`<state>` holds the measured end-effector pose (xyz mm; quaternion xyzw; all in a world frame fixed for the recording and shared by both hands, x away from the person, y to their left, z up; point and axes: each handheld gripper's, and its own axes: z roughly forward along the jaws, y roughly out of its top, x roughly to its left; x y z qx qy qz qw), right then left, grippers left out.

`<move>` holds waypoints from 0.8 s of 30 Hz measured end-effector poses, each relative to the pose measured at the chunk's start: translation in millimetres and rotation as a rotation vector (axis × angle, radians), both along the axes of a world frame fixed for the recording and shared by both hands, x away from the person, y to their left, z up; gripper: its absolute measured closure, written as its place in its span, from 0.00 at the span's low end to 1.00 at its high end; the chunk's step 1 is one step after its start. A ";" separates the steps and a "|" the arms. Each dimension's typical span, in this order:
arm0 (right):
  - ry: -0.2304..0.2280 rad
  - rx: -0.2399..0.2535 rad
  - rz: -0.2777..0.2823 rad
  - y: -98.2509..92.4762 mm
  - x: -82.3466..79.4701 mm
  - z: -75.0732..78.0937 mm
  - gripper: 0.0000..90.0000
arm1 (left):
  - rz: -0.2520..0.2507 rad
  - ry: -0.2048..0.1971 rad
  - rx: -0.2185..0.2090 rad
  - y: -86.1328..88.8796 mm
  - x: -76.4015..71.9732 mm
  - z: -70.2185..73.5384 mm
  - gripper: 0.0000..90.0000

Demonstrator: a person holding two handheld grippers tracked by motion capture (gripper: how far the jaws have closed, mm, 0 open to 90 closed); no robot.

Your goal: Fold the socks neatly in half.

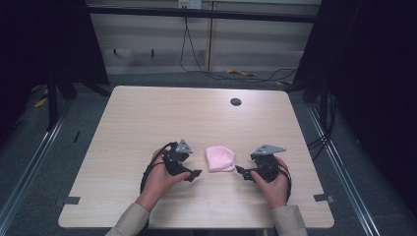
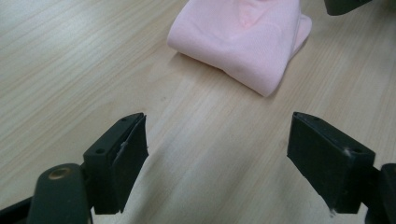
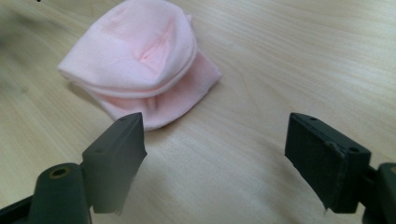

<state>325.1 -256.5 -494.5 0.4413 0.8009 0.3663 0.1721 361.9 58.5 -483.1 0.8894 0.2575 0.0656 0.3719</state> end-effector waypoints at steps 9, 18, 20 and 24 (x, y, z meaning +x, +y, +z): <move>0.010 -0.010 0.011 -1.2 -6.0 -0.2 0.21 | 0.008 0.003 -0.007 8.0 1.3 -0.9 0.22; 0.015 -0.020 0.031 -1.2 -9.7 -0.2 0.20 | 0.023 0.008 -0.008 18.8 1.6 -6.5 0.22; 0.018 -0.018 0.031 -2.8 -10.5 -0.2 0.20 | 0.027 0.009 -0.008 21.2 1.8 -7.1 0.22; 0.026 -0.014 0.025 -6.5 -12.3 -0.3 0.20 | 0.030 0.011 -0.005 25.2 1.6 -9.5 0.21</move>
